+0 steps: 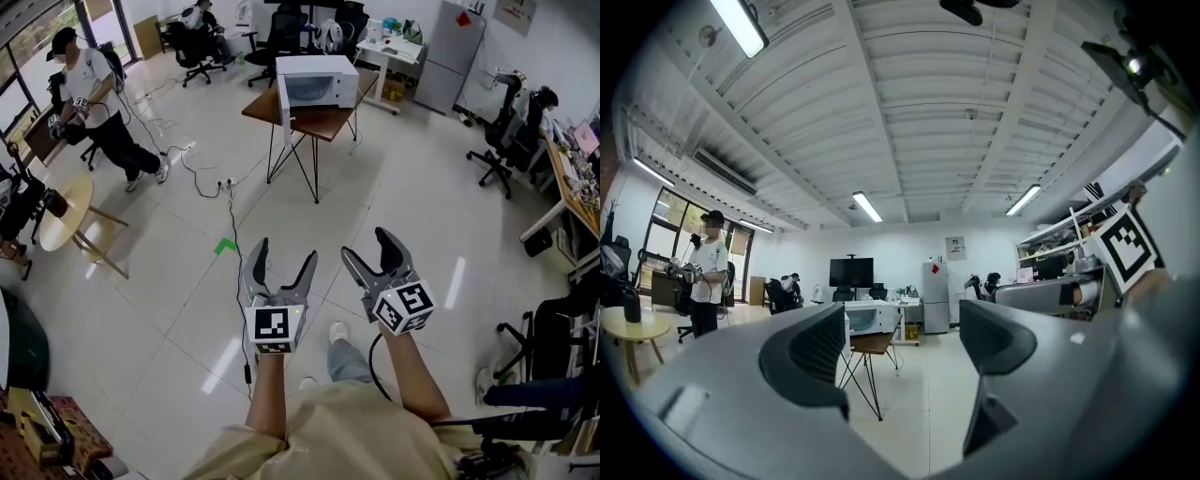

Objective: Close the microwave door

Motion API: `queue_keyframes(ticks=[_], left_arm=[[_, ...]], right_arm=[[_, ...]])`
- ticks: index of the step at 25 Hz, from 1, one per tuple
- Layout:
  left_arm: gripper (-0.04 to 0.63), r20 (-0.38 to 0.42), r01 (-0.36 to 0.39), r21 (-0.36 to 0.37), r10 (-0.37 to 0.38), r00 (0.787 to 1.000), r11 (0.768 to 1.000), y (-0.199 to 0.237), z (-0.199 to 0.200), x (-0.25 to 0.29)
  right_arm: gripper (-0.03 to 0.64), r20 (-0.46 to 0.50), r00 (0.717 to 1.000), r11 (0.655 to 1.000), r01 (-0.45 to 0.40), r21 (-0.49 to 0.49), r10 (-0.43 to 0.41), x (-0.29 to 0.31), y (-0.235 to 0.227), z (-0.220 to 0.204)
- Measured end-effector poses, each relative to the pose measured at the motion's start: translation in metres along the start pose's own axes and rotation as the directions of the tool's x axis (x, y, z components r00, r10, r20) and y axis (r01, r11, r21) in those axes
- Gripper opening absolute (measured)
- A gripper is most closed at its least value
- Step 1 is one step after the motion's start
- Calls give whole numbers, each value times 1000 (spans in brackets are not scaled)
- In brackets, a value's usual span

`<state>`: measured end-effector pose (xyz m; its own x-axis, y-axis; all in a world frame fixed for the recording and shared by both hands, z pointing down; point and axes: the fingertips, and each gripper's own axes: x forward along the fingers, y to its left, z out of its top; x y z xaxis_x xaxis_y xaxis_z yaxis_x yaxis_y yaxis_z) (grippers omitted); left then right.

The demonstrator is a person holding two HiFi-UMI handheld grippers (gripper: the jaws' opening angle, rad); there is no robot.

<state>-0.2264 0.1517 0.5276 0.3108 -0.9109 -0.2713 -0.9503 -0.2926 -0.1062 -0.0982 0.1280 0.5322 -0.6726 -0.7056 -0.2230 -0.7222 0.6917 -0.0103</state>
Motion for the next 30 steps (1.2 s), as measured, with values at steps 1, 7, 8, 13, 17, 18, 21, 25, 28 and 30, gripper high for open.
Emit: queue_keyframes(ticks=[1,7,8,13,17,18,21,25,28,30], left_arm=[[387,-1,-1,7,1,1000,1000,-4,0,16],[387,-10,-28,22,29,1000,999,-25,7,104],[387,-2,-33,22,33,999,999,-28,9,118],[383,20,-29,47,28,999,998,-42,-7,191],[383,1,-15,61,15,1000,998,-49,-37,256],[383,-14,-9,68,10,1000,998,-49,-44,274],[382,-35,-11,62,13,999,998,-39,-69,311],[380,-30,4,37,-3,1000,999,-8,-105,360],[380,-32,20,24,-19,999,999,16,-130,408],[382,-33,21,20,-20,999,1000,38,-139,438]], right_arm=[[354,6,1000,1000,0,10,0,6,-18,2],[344,59,998,998,-34,52,31,36,-111,27],[342,69,997,998,-45,44,42,41,-123,32],[335,107,992,997,-65,29,62,66,-188,33],[322,117,992,996,-60,71,52,97,-257,14],[322,111,993,995,-57,87,47,106,-274,8],[322,99,995,993,-45,113,34,128,-310,-15],[321,79,997,994,-26,104,17,171,-341,-48],[321,61,998,996,-7,86,2,209,-370,-61],[319,65,998,997,7,76,-12,237,-387,-57]])
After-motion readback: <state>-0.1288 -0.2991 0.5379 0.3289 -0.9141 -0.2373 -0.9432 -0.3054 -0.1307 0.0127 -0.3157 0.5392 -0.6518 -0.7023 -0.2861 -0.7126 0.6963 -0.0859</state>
